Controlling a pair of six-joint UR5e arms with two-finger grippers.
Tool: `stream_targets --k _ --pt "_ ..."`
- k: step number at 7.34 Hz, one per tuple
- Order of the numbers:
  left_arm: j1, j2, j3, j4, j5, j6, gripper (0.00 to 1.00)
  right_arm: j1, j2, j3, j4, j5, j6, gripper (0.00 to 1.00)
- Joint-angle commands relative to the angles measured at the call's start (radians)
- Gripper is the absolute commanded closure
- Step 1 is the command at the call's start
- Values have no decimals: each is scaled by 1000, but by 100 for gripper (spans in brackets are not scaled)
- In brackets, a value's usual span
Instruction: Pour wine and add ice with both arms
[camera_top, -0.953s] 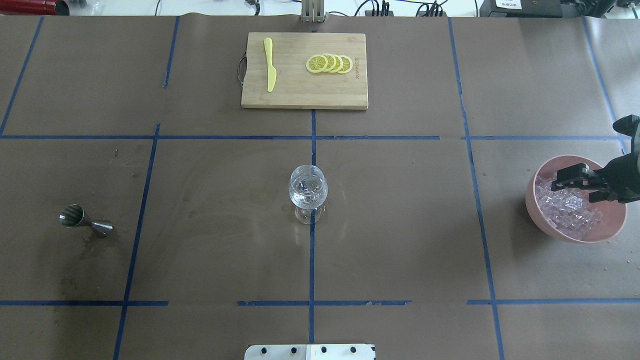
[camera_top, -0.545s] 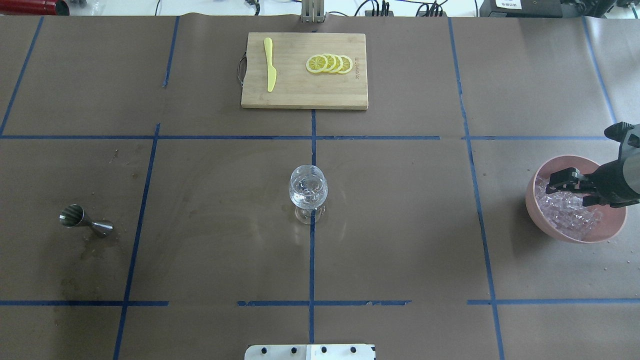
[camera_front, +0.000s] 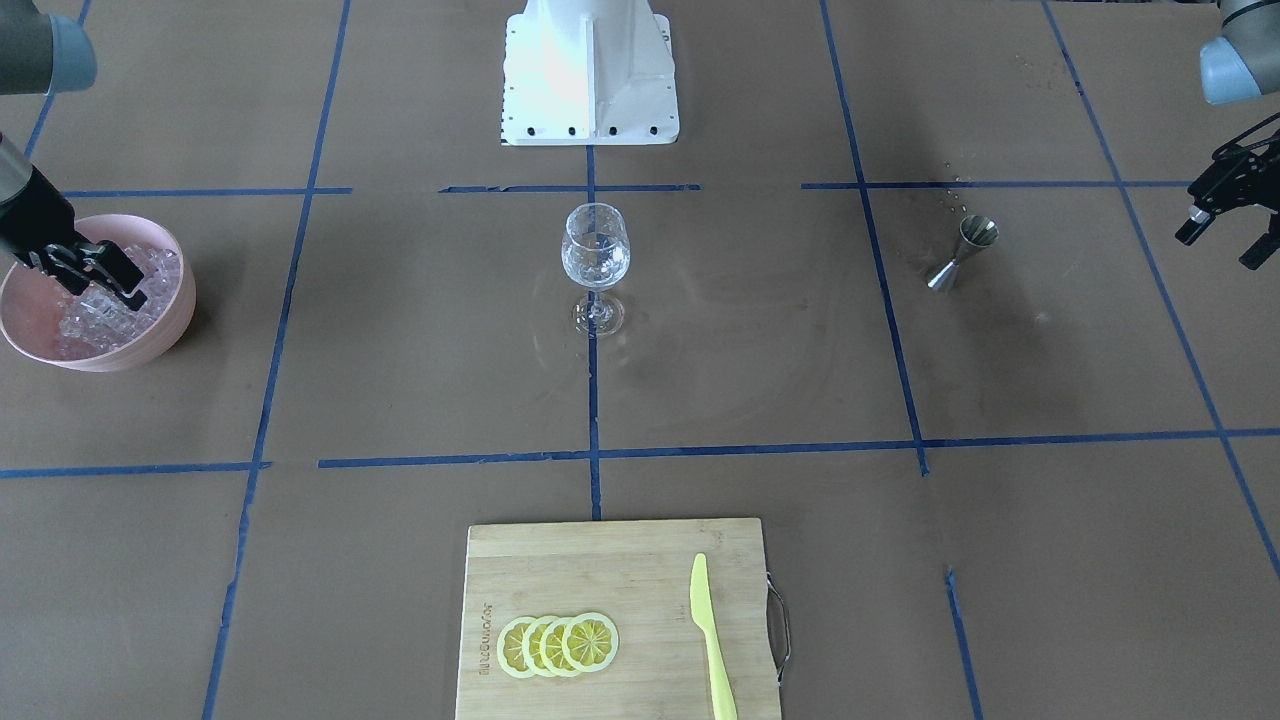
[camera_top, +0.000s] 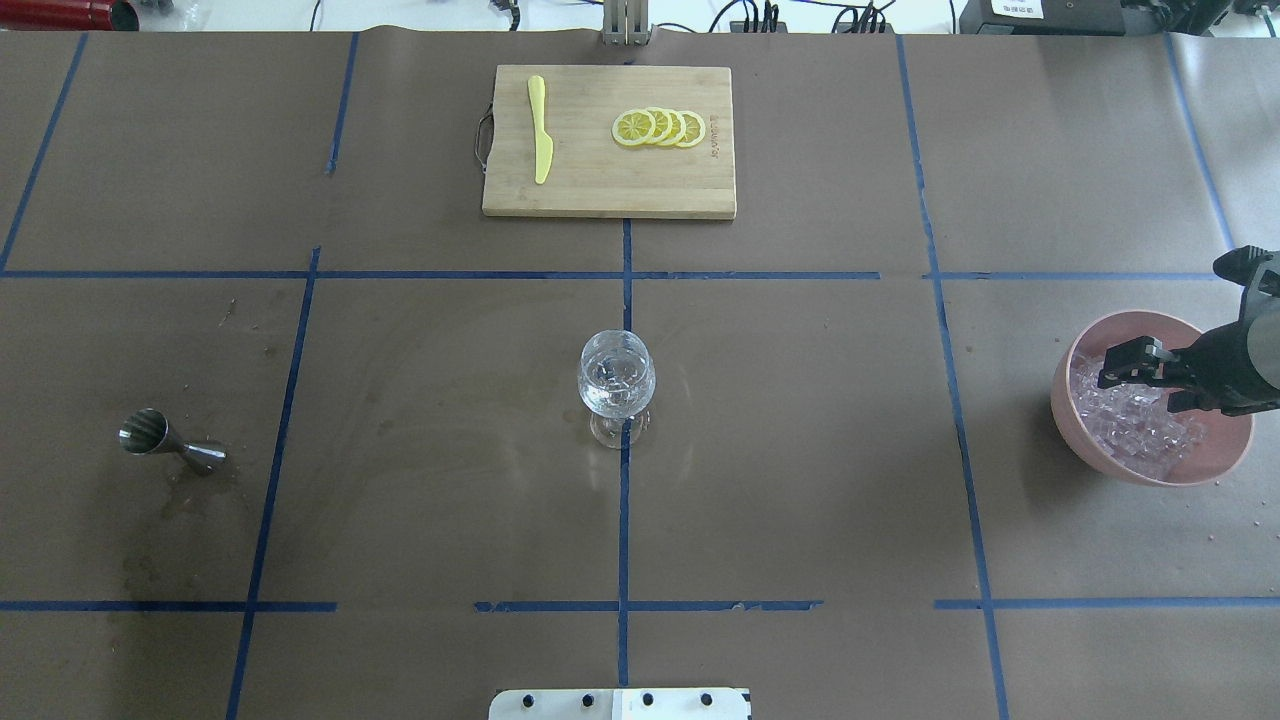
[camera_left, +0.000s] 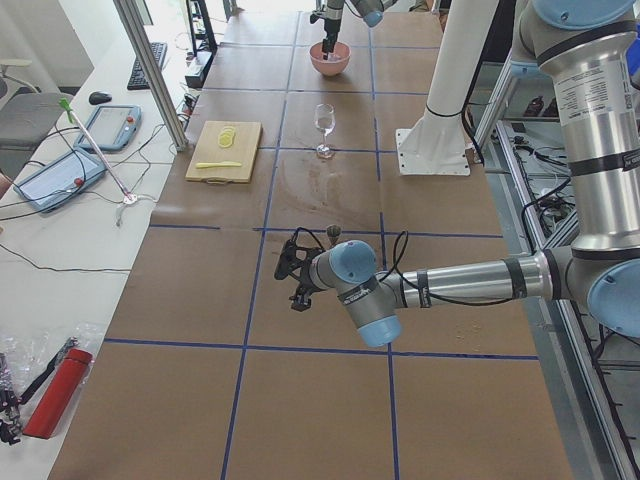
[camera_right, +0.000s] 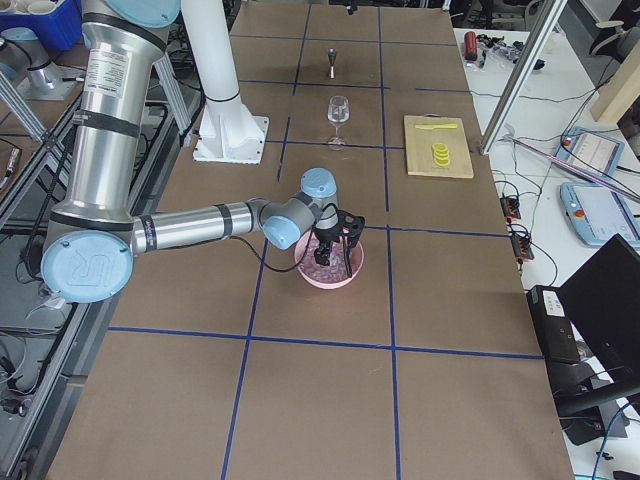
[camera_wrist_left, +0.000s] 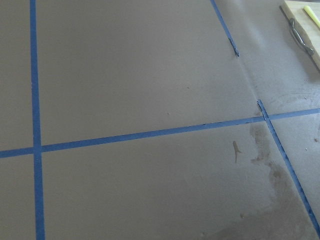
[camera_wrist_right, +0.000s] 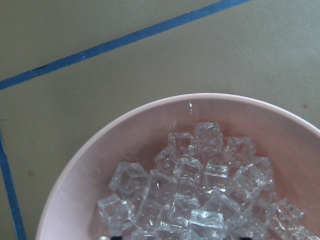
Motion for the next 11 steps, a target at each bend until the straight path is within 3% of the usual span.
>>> stream_targets --k 1,2,3,5,7,9,11 --pt "0 1 -1 -1 3 -4 0 0 -2 -3 -1 -11 0 34" --pt "-1 1 4 -17 4 -4 0 0 -2 -7 -1 -24 -1 34" --pt "-1 1 1 -18 4 -4 0 0 -2 -7 -1 -25 -1 43" --pt "-1 1 1 -18 4 -5 0 3 -14 -3 2 -31 -1 100" --pt "-1 1 1 -20 4 -7 0 8 -39 41 10 -31 -11 100" --pt "0 1 1 -20 4 -4 0 38 -30 191 -7 -18 1 100" --pt "0 1 10 -73 4 -7 0 19 246 224 -202 -14 94 100"
